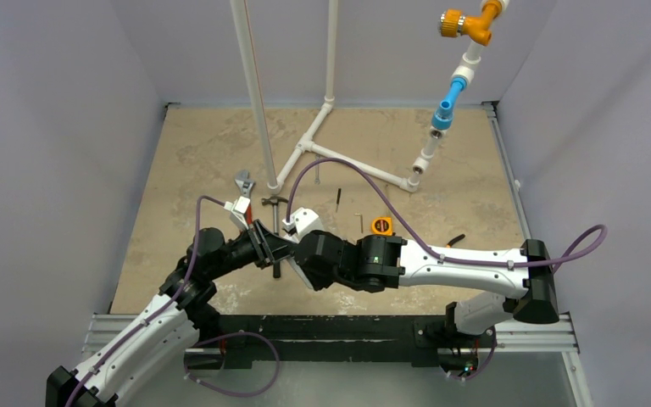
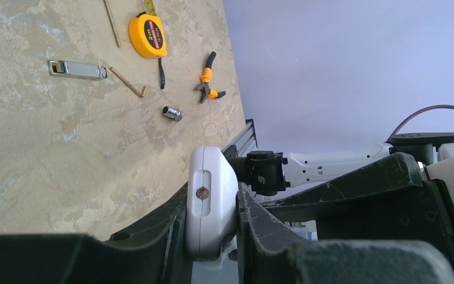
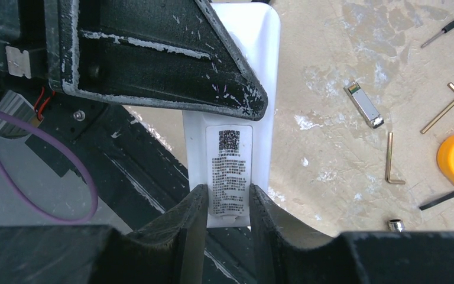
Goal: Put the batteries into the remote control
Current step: Load the battery cover into the remote control.
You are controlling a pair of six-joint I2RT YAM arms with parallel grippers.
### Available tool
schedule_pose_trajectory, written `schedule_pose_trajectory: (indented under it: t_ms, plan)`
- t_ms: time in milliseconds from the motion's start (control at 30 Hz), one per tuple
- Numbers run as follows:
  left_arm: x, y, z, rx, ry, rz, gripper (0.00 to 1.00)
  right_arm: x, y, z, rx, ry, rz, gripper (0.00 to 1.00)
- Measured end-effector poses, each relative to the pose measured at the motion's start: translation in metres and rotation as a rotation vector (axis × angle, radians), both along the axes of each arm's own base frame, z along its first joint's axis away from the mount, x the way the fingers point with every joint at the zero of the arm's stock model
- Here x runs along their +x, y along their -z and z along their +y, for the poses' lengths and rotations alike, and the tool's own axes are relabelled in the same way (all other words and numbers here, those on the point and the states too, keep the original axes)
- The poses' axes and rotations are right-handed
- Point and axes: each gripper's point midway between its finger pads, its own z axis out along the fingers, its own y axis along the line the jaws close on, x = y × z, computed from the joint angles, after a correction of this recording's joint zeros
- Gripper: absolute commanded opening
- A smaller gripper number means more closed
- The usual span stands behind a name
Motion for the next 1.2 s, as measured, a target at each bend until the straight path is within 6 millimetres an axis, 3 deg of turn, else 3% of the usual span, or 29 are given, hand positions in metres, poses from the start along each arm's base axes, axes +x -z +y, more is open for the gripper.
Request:
schedule_pose_trajectory:
  t_ms: [733,967,1200]
  plan:
    - [-0.001,-0.001,-0.003,-0.026,0.014,0.015,0.0,0.007,-0.013,0.006,0.028,0.01,-0.036,0.43]
    - [0.0,0.0,-0.004,-0.025,0.014,0.017,0.0,0.011,-0.017,0.007,0.037,0.027,-0.059,0.54]
    - [0.0,0.001,-0.004,-0.029,0.013,0.014,0.0,0.018,-0.056,0.014,0.226,0.076,-0.1,0.56]
